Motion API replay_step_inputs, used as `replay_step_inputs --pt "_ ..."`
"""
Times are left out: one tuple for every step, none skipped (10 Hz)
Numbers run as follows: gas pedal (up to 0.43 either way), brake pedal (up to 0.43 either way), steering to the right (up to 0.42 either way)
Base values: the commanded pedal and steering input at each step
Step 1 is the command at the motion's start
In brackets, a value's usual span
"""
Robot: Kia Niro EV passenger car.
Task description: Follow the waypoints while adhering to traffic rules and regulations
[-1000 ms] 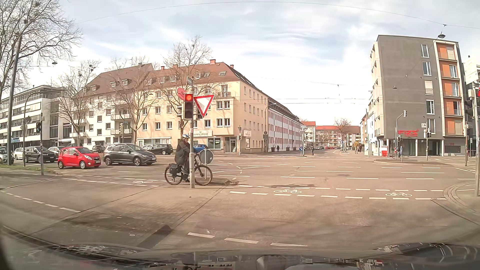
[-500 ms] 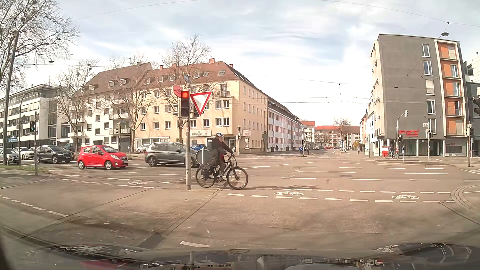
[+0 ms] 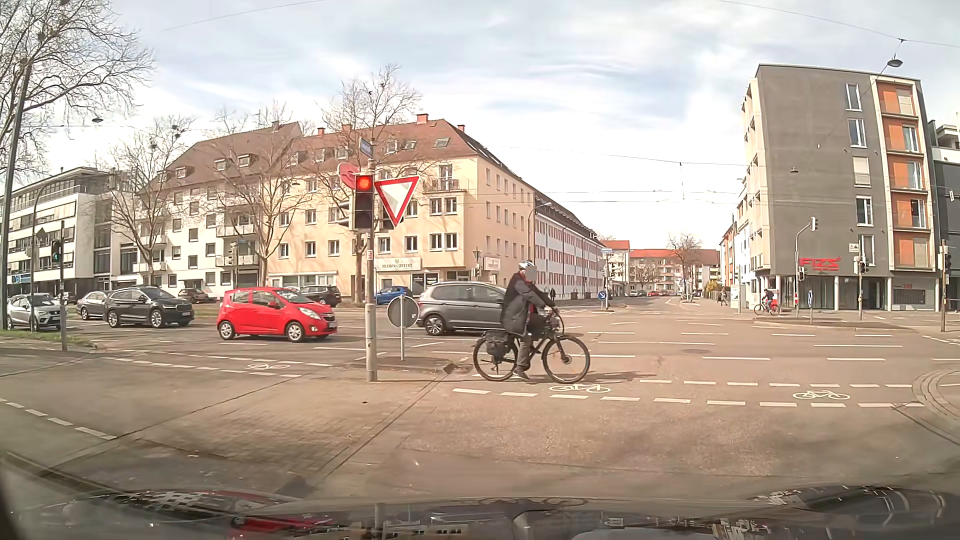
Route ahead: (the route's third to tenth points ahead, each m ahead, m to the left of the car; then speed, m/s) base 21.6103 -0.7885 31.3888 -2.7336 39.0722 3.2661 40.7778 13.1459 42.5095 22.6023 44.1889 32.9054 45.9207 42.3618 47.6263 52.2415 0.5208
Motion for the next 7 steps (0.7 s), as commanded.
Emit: replay_step_inputs --pt "0.0 0.189 0.019" --pt "0.0 0.189 0.019" --pt "0.0 0.189 0.019" --pt "0.0 0.195 0.019" --pt "0.0 0.195 0.019" --pt "0.0 0.201 0.019" --pt "0.0 0.207 0.019"
